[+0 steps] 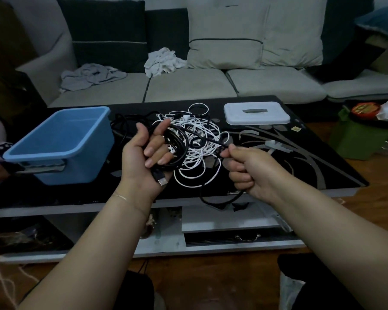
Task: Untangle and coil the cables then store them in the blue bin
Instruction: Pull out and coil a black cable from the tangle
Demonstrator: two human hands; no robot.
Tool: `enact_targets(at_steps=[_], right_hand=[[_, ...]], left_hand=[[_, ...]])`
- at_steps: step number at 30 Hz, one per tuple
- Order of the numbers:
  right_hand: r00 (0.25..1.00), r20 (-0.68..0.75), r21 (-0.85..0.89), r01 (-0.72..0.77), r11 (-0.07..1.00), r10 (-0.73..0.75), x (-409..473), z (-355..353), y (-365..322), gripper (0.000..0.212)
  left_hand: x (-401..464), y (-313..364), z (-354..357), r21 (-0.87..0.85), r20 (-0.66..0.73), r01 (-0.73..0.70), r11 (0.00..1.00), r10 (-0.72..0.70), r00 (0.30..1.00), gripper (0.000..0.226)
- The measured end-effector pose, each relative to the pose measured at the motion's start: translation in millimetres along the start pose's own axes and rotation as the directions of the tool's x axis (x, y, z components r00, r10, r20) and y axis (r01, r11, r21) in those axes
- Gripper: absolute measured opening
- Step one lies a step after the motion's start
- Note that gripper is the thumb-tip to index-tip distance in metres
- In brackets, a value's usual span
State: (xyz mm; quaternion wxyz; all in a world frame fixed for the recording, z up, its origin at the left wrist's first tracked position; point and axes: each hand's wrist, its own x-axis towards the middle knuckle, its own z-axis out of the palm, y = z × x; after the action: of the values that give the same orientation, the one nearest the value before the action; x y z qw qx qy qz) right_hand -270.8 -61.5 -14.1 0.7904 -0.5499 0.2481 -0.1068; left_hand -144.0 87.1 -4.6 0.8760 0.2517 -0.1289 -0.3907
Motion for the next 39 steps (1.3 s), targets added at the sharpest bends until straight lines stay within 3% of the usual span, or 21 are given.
enact_targets(at_steps=[3,6,8,10,12,14,15,17,18,20,22,23,24,26,28,31,34,35,37,39], right_hand=[[0.986,0.074,-0.071,-0.144,0.987,0.149,-3.8,2.1,5.6,0.034],[0.881,0.234,-0.298,-0.337,0.893,0.411,-11.2,4.8,15.4,0.04],[0.792,0.316,-0.493,-0.333,0.804,0.522,-16.8,4.2,22.2,0.044],[0.795,0.294,-0.672,-0.224,0.706,0.531,-21.3,4.4,27.5,0.048],[0.902,0.206,-0.802,-0.067,0.594,0.379,-24.2,6.2,31.0,0.052],[0.989,0.137,-0.876,0.092,0.473,0.063,-20.0,2.7,31.8,0.06],[0.989,0.127,-0.883,0.146,0.447,-0.072,-17.0,0.0,29.7,0.06],[0.969,0.14,-0.887,0.214,0.409,-0.204,-13.9,-5.6,24.8,0.051],[0.96,0.13,-0.876,0.228,0.424,-0.249,-12.1,-8.3,23.7,0.045],[0.896,0.032,-0.773,0.302,0.557,-0.442,-13.1,-11.0,18.6,0.039],[0.755,-0.103,-0.557,0.496,0.666,-0.648,-19.6,-5.0,7.1,0.033],[0.708,-0.141,-0.454,0.575,0.681,-0.692,-22.4,-3.5,1.9,0.031],[0.706,-0.14,-0.354,0.619,0.701,-0.694,-25.0,-1.7,-2.6,0.032],[0.834,-0.079,-0.154,0.532,0.833,-0.547,-28.2,2.5,-6.2,0.04],[0.953,-0.002,-0.002,0.304,0.953,-0.304,-26.0,2.0,-6.6,0.037],[0.995,0.057,0.02,0.084,0.996,-0.085,-22.6,-7.4,-11.1,0.04],[0.99,0.129,-0.107,-0.045,0.993,0.059,-23.8,-17.0,-14.0,0.013],[0.989,0.133,-0.139,-0.052,0.989,0.071,-24.0,-18.9,-15.3,0.011],[0.991,0.125,-0.093,-0.04,0.995,0.052,-24.4,-21.4,-19.8,0.017],[0.991,0.127,0.074,-0.043,0.996,0.033,-24.7,-23.5,-25.6,0.021]], left_hand=[[3.7,19.0,-4.9,-0.034,-0.078,-0.105,0.994,0.102,0.992,0.047],[6.7,47.1,-16.4,-0.056,-0.135,-0.204,0.977,0.195,0.971,0.046],[5.6,51.2,-19.4,0.0,-0.125,-0.18,0.984,0.178,0.976,0.046],[3.6,44.3,-16.8,0.126,-0.065,-0.106,0.986,0.115,0.991,0.049],[1.0,34.1,-11.4,0.304,0.011,-0.002,0.953,-0.002,1.0,0.056],[-2.2,23.8,-7.2,0.477,0.047,0.088,0.875,-0.125,0.991,0.059],[-3.7,18.2,-4.6,0.544,0.055,0.112,0.832,-0.168,0.984,0.059],[-6.3,5.5,1.2,0.649,0.067,0.115,0.752,-0.207,0.976,0.056],[-7.6,0.3,4.2,0.691,0.073,0.099,0.716,-0.205,0.976,0.054],[-8.5,-8.4,9.7,0.753,0.084,0.076,0.654,-0.209,0.974,0.052],[-9.0,-13.9,13.6,0.816,0.066,0.063,0.575,-0.201,0.977,0.052],[-8.8,-17.9,15.0,0.848,0.06,0.049,0.528,-0.188,0.98,0.05],[-8.7,-21.5,16.0,0.876,0.062,0.028,0.482,-0.171,0.983,0.047],[-8.7,-26.7,16.0,0.91,0.082,-0.019,0.414,-0.136,0.987,0.037],[-7.8,-28.8,14.6,0.943,0.105,-0.069,0.326,-0.094,0.99,0.033],[-6.0,-29.6,10.4,0.981,0.182,-0.182,0.073,0.012,0.983,0.033],[-3.6,-33.9,5.0,0.956,0.247,-0.224,-0.189,0.107,0.963,0.067],[-2.0,-34.4,2.4,0.951,0.245,-0.214,-0.225,0.123,0.962,0.074],[-0.9,-33.3,1.8,0.965,0.22,-0.196,-0.176,0.129,0.967,0.076],[-2.3,-33.9,6.0,0.976,0.212,-0.208,-0.059,0.084,0.974,0.066]])
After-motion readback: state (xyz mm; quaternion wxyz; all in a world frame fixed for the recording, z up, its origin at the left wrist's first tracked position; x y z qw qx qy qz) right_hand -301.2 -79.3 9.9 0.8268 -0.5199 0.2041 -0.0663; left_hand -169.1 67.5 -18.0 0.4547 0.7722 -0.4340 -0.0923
